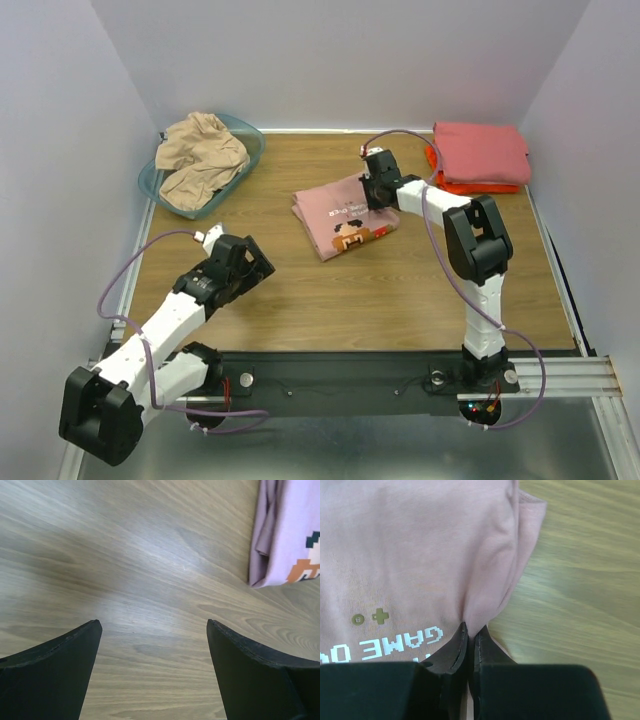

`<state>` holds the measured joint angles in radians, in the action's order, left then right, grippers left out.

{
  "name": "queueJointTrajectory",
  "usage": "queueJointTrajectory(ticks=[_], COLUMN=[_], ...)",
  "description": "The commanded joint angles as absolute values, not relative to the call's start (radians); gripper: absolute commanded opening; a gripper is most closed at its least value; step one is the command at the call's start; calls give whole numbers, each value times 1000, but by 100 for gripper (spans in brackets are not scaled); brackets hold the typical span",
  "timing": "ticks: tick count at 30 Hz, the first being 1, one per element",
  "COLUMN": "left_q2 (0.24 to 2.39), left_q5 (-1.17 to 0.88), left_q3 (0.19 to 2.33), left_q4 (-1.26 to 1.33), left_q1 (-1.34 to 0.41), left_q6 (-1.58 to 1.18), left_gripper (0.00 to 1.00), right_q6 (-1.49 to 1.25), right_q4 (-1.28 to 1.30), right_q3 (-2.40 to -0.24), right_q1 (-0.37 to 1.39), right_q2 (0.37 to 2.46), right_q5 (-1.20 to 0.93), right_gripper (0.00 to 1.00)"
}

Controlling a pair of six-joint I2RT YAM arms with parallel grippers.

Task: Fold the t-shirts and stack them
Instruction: Neatly place the folded tshirt to the corner

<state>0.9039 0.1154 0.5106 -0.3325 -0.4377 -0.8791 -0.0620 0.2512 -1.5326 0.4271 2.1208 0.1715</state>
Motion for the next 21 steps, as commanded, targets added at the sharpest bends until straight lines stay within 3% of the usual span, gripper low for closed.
queueJointTrajectory(ticks=[1, 8, 21], left_q2=[873, 831, 834], left_q5=[256, 273, 314], left_q3=[647, 666, 715], left_q4=[-454, -454, -500], left_q1=[-439, -439, -437], left_q6=[-844, -834, -834], left_gripper=[98, 98, 98], right_q6=[55, 245, 422], right_q4=[275, 268, 268], right_q3=[-1571, -1660, -1842], right_q1=[399, 322, 181], right_q2=[2057, 1944, 1881], right_q5=[377, 480, 410], right_gripper=[0, 0, 0])
